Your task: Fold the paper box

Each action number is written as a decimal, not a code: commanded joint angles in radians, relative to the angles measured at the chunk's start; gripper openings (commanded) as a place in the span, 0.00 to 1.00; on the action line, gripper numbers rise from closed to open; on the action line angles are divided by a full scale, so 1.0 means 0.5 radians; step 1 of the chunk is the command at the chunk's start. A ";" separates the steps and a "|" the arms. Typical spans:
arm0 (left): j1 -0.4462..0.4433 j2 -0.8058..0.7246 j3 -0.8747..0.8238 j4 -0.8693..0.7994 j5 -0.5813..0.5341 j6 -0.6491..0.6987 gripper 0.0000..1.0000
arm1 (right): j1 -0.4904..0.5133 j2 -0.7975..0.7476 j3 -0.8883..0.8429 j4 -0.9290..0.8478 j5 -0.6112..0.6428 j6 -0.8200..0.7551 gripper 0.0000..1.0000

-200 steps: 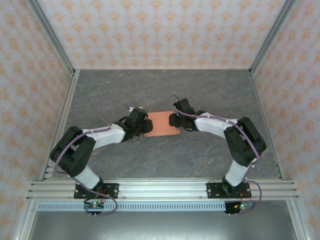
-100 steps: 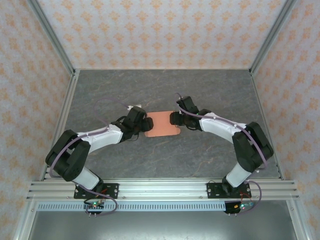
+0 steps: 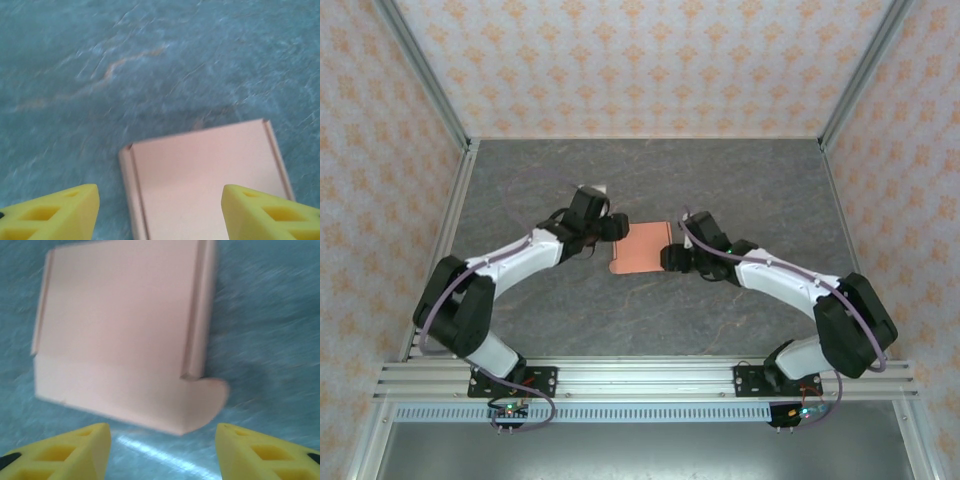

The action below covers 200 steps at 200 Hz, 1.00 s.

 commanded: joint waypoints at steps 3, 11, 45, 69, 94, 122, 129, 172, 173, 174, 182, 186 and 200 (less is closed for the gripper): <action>0.032 0.206 0.242 -0.117 0.136 0.247 0.67 | 0.109 -0.001 -0.114 0.179 -0.168 0.222 0.57; 0.043 0.275 0.315 -0.133 0.162 0.301 0.67 | 0.125 0.019 -0.132 0.225 -0.184 0.245 0.57; 0.090 0.562 0.664 -0.310 0.323 0.462 0.66 | 0.150 0.168 -0.156 0.422 -0.328 0.316 0.53; 0.117 0.721 0.822 -0.420 0.417 0.500 0.66 | 0.148 0.280 -0.133 0.502 -0.336 0.328 0.52; 0.142 0.811 0.896 -0.495 0.547 0.498 0.66 | 0.133 0.352 -0.081 0.524 -0.313 0.309 0.52; 0.164 0.890 0.951 -0.594 0.672 0.538 0.66 | 0.064 0.408 -0.028 0.527 -0.328 0.287 0.52; 0.167 0.907 0.960 -0.609 0.699 0.545 0.66 | 0.040 0.424 -0.015 0.524 -0.335 0.283 0.52; 0.179 0.876 0.857 -0.534 0.821 0.487 0.65 | -0.122 0.473 0.053 0.492 -0.382 0.230 0.51; 0.178 0.874 0.853 -0.532 0.822 0.486 0.65 | -0.125 0.473 0.054 0.489 -0.382 0.229 0.51; 0.177 0.874 0.847 -0.527 0.822 0.482 0.65 | -0.128 0.476 0.057 0.488 -0.383 0.227 0.51; 0.176 0.857 0.812 -0.501 0.822 0.454 0.65 | -0.160 0.490 0.080 0.475 -0.390 0.206 0.51; 0.178 0.851 0.794 -0.487 0.827 0.442 0.65 | -0.177 0.496 0.086 0.467 -0.396 0.201 0.51; 0.176 0.819 0.727 -0.437 0.831 0.399 0.65 | -0.243 0.527 0.113 0.460 -0.431 0.186 0.51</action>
